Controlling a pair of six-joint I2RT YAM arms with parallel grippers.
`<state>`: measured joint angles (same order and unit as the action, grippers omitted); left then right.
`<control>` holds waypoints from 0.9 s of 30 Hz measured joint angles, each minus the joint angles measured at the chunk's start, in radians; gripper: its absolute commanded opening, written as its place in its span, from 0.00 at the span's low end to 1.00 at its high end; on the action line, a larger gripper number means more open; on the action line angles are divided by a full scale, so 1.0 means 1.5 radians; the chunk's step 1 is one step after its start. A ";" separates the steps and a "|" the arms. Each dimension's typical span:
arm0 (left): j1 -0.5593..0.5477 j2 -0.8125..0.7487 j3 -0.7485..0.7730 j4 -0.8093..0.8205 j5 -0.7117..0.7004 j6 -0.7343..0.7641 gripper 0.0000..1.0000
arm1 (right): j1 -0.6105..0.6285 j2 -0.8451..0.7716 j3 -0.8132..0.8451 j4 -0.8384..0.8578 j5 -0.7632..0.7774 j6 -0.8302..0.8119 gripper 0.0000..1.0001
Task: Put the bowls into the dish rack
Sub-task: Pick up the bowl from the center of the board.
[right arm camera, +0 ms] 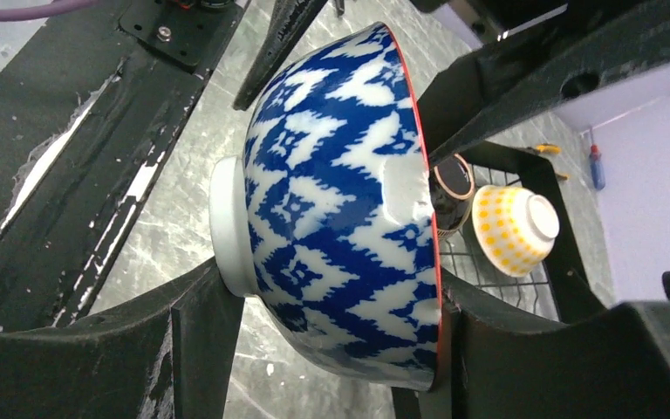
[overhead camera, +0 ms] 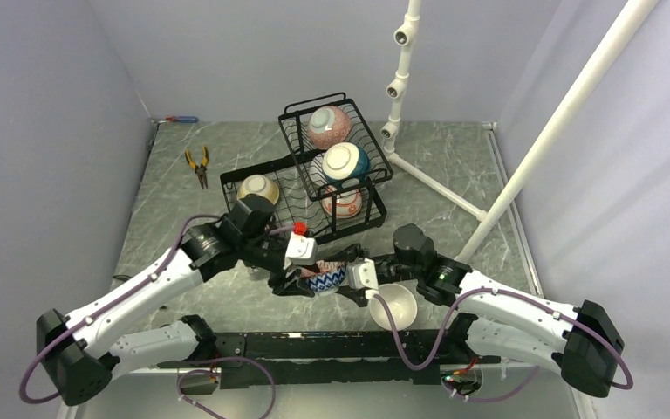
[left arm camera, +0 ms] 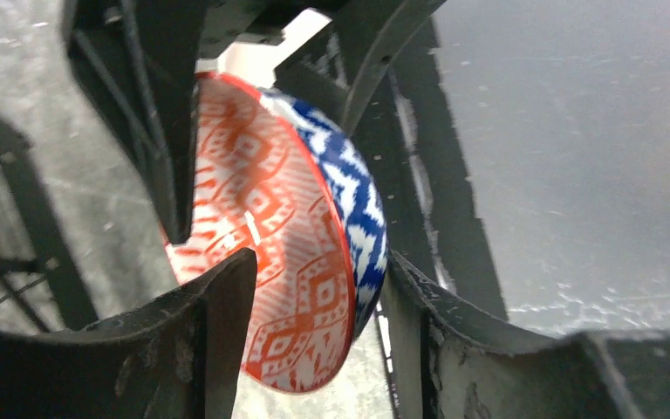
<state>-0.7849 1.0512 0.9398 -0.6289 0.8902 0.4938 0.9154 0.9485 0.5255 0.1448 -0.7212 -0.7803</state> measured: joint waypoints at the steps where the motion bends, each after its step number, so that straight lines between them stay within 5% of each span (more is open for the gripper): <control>1: 0.000 -0.015 -0.009 0.011 -0.024 -0.002 0.73 | 0.000 0.000 -0.003 0.005 0.005 0.011 0.00; 3: 0.000 -0.052 -0.028 0.032 -0.075 -0.007 0.74 | 0.000 0.000 -0.006 0.013 0.013 0.035 0.00; 5: 0.000 -0.085 -0.043 0.054 -0.117 -0.010 0.92 | 0.000 0.000 -0.007 0.020 0.027 0.062 0.00; 6: 0.000 -0.104 -0.051 0.067 -0.138 -0.011 0.93 | 0.000 0.000 -0.007 0.023 0.034 0.078 0.00; 14: 0.000 -0.200 -0.098 0.136 -0.254 -0.017 0.94 | 0.000 0.020 -0.003 0.034 0.100 0.209 0.00; 27: -0.005 -0.175 -0.120 0.162 -0.311 -0.005 0.94 | 0.000 0.094 0.078 0.008 0.148 0.344 0.00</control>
<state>-0.7921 0.7887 0.7593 -0.3862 0.4244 0.4870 0.9154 1.0897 0.6426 0.1566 -0.4995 -0.2646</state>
